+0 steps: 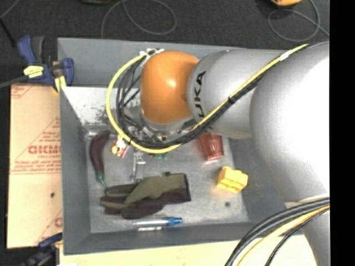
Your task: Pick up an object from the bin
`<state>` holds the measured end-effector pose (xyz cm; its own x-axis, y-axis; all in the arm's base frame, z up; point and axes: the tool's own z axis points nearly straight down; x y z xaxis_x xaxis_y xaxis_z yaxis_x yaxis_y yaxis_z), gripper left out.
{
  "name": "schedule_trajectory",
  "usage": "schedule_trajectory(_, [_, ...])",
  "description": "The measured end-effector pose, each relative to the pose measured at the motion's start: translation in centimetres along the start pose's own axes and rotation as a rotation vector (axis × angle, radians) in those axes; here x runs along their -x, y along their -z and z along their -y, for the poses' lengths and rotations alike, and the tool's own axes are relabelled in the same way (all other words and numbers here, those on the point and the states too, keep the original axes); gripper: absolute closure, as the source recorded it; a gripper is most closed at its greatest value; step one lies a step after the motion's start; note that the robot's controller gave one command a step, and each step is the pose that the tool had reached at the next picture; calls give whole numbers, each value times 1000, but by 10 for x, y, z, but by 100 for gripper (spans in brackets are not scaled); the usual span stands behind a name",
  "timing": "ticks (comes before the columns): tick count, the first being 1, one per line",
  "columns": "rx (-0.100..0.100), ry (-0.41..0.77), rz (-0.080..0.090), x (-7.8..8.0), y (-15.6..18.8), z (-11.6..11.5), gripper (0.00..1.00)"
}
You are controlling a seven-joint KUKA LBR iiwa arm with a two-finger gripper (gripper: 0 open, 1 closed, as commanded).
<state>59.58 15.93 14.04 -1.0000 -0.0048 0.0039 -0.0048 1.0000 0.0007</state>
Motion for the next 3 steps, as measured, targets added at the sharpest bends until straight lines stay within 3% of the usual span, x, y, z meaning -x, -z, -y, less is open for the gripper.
schedule_trajectory(1, [1,-3,6,1,5,1,0])
schedule_trajectory(2, [1,50,8,-32,-12,38,0])
schedule_trajectory(3, [-5,119,5,-53,-28,50,0])
